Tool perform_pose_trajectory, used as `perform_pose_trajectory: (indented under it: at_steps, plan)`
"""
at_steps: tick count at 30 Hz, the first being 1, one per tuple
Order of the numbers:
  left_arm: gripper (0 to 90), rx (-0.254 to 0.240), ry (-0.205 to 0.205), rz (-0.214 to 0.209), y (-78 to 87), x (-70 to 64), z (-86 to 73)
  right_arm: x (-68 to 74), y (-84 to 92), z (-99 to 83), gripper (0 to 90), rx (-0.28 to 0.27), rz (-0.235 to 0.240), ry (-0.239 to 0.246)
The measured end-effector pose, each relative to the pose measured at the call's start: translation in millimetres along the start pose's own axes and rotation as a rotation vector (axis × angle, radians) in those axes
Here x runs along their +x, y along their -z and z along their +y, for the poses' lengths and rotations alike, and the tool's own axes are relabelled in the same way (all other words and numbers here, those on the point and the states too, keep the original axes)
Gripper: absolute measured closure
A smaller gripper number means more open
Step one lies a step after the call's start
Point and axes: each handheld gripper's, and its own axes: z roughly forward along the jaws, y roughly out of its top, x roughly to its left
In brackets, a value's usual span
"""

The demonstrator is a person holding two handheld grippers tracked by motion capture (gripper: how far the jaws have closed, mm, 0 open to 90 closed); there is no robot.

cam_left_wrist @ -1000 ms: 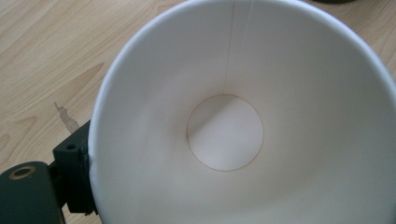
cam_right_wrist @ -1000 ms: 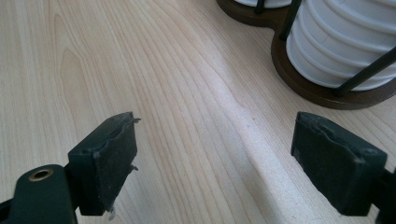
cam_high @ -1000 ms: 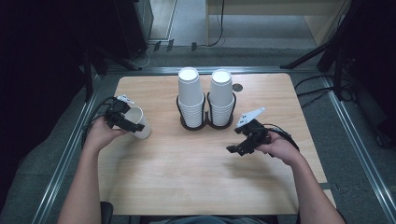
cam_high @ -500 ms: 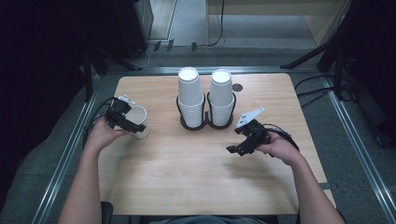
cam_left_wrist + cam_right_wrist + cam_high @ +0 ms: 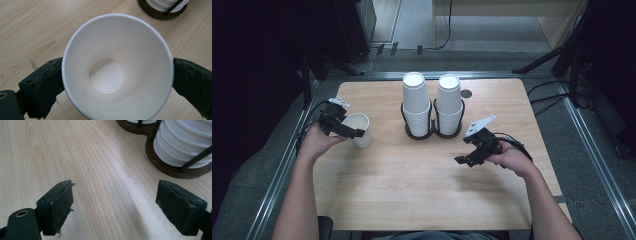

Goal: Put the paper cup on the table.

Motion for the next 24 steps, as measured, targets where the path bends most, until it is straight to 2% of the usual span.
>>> perform_pose_trajectory:
  at_steps: [5,10,14,17,20,22,24]
  plan:
    - [1.1,-0.004,-0.001,0.003,9.2,-1.4,2.3,-0.1,0.1,0.0,14.6,0.0,0.001,0.0]
    - [1.1,-0.032,0.02,0.009,21.0,-1.9,6.1,-0.3,0.4,-0.8,14.6,0.004,-0.001,-0.002]
    - [1.1,-0.056,0.018,-0.001,29.7,-6.2,9.7,-0.6,1.1,-1.1,14.6,0.004,-0.003,-0.006]
    - [1.2,-0.065,0.028,0.011,35.6,-11.4,14.4,-0.2,0.3,-0.6,14.6,0.006,-0.002,0.0]
    - [1.2,-0.078,0.028,-0.019,37.0,-13.9,16.1,0.7,-0.1,-0.5,14.6,0.008,-0.003,0.005]
    - [1.2,-0.088,0.011,-0.037,37.3,-19.1,19.4,1.1,-0.5,-0.8,14.6,0.012,-0.001,0.008]
    - [1.2,-0.095,-0.002,-0.036,36.4,-23.4,21.8,0.9,-0.3,-1.0,14.6,0.012,-0.001,0.007]
